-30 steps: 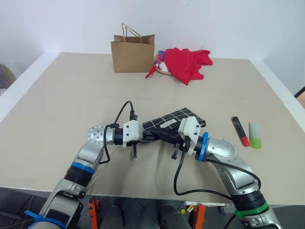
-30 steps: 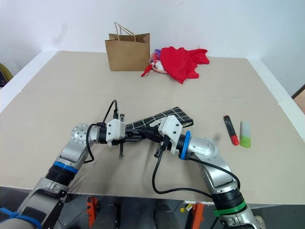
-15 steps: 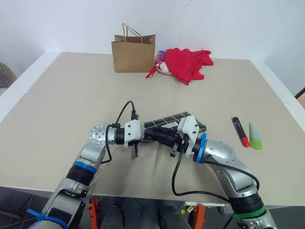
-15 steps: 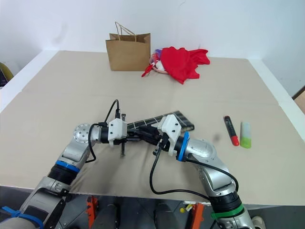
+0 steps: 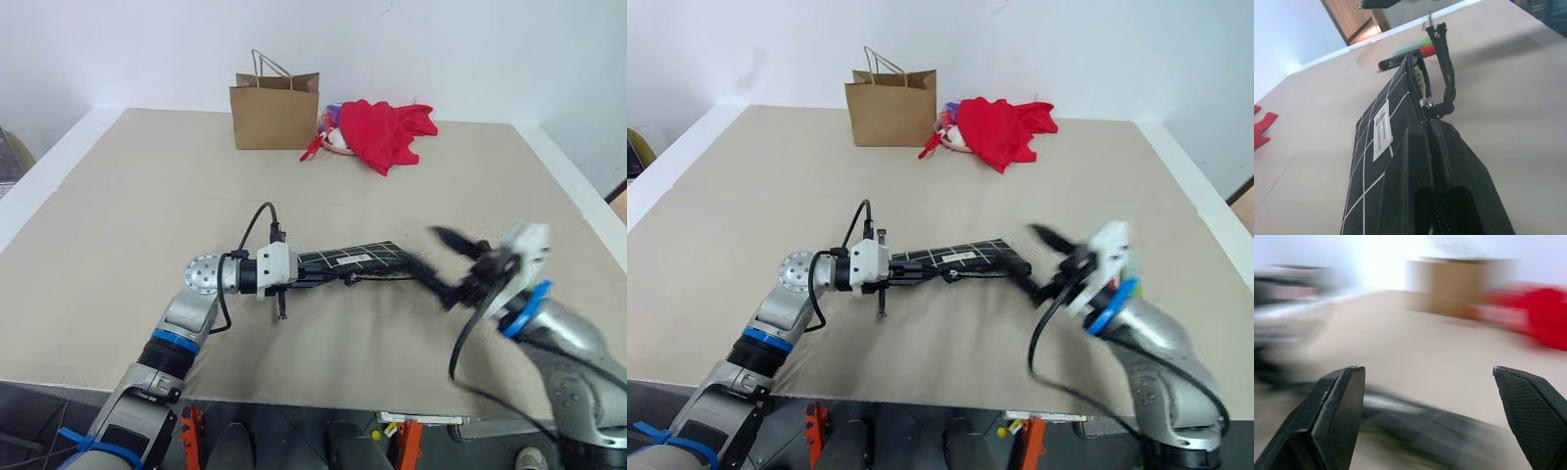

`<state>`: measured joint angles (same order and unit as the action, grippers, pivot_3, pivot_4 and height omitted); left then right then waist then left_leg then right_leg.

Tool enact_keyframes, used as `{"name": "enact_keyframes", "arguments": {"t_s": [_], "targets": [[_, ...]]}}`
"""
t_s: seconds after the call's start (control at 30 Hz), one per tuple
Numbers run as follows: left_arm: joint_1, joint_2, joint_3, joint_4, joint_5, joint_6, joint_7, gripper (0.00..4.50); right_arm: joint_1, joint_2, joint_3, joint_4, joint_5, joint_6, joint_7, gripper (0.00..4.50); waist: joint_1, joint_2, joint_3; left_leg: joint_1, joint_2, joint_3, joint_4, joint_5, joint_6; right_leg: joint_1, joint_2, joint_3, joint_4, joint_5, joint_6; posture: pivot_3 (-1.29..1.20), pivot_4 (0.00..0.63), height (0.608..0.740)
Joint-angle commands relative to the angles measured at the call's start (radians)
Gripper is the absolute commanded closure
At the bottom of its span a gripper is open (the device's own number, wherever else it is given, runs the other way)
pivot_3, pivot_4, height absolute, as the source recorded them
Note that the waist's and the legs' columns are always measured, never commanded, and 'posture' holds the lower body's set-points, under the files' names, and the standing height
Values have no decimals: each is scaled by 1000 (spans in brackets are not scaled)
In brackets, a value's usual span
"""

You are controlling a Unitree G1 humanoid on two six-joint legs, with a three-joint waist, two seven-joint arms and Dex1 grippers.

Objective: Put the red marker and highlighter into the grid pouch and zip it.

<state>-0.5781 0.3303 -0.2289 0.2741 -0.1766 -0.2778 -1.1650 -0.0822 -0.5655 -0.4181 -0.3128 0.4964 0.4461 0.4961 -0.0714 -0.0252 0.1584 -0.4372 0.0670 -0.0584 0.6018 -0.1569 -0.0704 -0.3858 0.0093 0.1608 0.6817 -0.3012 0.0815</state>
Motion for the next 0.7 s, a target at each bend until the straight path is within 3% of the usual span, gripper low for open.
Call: {"name": "enact_keyframes", "arguments": {"t_s": [0.03, 0.27, 0.7], "targets": [[3, 8, 15, -50, -20, -6, 8, 4500, -21, -1, -18, 100, -136, -75, -119, 18, -1, 1, 0, 0, 0, 0, 0, 0, 0, 0, 0, 0, 0, 0, 0, 0, 150, 740], [6, 15, 20, -80, -25, 11, 15, 4500, -49, 21, 29, 214, -228, -102, -189, 18, -4, 6, 1, 0, 0, 0, -2, 0, 0, -1, 0, 0, 0, -1, -1, 0, 150, 740], [20, 28, 19, -107, -25, 25, 27, 4500, -28, 39, 36, 258, -249, -88, -206, 18, -4, 7, 2, 0, -1, 0, -2, 0, 0, 0, 0, 0, 0, -1, -1, 0, 150, 740]]}}
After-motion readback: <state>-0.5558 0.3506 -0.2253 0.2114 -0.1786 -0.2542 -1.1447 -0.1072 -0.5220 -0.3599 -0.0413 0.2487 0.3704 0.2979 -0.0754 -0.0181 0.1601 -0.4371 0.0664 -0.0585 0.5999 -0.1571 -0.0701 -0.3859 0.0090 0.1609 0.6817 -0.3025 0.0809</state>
